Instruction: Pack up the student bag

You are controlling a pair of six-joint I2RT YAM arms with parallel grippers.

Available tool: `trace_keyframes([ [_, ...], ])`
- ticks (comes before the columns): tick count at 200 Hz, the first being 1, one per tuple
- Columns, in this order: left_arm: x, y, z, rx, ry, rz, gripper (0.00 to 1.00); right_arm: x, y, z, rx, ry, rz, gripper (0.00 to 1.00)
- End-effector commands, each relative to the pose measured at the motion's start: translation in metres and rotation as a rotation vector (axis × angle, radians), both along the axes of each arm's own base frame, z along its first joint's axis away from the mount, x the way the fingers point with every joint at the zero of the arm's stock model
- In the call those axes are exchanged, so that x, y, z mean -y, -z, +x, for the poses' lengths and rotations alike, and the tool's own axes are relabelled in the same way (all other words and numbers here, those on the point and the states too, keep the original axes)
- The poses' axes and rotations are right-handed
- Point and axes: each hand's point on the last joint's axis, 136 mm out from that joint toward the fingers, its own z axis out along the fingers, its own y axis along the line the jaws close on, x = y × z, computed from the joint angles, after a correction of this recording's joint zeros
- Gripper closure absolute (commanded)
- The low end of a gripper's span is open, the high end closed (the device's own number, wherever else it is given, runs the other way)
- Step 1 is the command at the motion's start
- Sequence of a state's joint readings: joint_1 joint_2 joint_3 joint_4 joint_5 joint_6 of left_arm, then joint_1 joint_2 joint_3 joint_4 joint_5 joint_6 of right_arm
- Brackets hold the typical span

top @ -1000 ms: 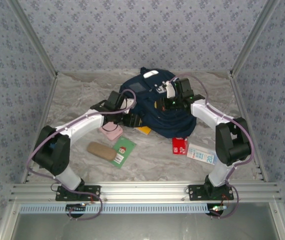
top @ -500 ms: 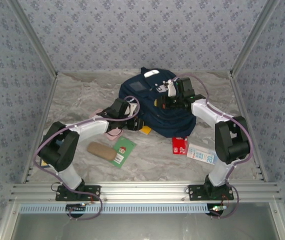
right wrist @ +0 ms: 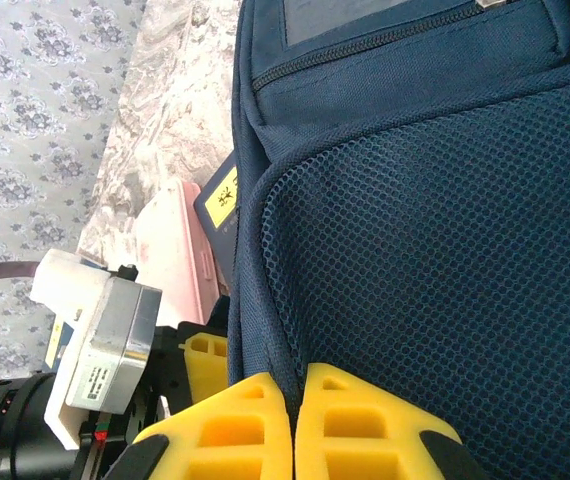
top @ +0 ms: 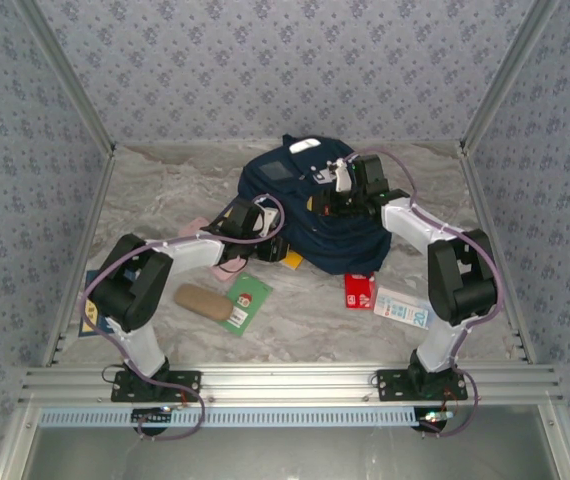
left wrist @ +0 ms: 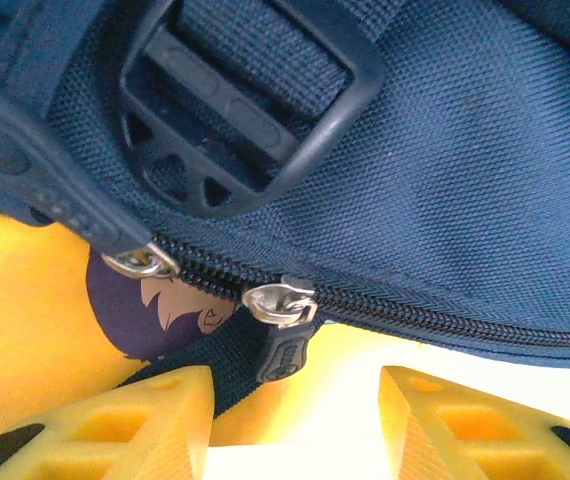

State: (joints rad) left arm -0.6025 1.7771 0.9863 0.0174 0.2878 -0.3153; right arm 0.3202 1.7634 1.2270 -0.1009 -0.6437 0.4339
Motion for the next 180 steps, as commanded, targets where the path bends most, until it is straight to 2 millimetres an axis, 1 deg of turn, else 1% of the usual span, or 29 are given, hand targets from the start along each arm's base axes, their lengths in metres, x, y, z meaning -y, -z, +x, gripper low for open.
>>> trace_keyframes([
  [1, 0.010, -0.006, 0.010, 0.041, 0.032, -0.015, 0.54, 0.001, -0.006, 0.010, 0.010, 0.022, 0.040, 1.00],
  [25, 0.013, -0.004, 0.014, 0.045, 0.042, -0.004, 0.56, 0.000, -0.006, 0.010, 0.007, 0.019, 0.053, 1.00],
  [59, 0.013, -0.002, 0.019, 0.055, 0.044, 0.015, 0.65, 0.000, -0.006, 0.007, 0.000, 0.013, 0.058, 1.00],
  [102, 0.013, -0.001, 0.025, 0.070, 0.045, 0.034, 0.78, 0.000, -0.002, 0.003, -0.012, 0.008, 0.055, 1.00],
  [119, 0.012, -0.002, 0.024, 0.070, 0.050, 0.040, 0.85, 0.002, -0.002, 0.004, -0.012, 0.014, 0.054, 1.00],
  [151, 0.006, -0.003, 0.020, 0.079, 0.059, 0.070, 0.93, 0.006, -0.004, 0.006, -0.006, 0.024, 0.050, 1.00],
  [180, 0.000, -0.011, 0.015, 0.084, 0.065, 0.084, 1.00, 0.010, -0.003, 0.009, -0.002, 0.042, 0.039, 1.00],
])
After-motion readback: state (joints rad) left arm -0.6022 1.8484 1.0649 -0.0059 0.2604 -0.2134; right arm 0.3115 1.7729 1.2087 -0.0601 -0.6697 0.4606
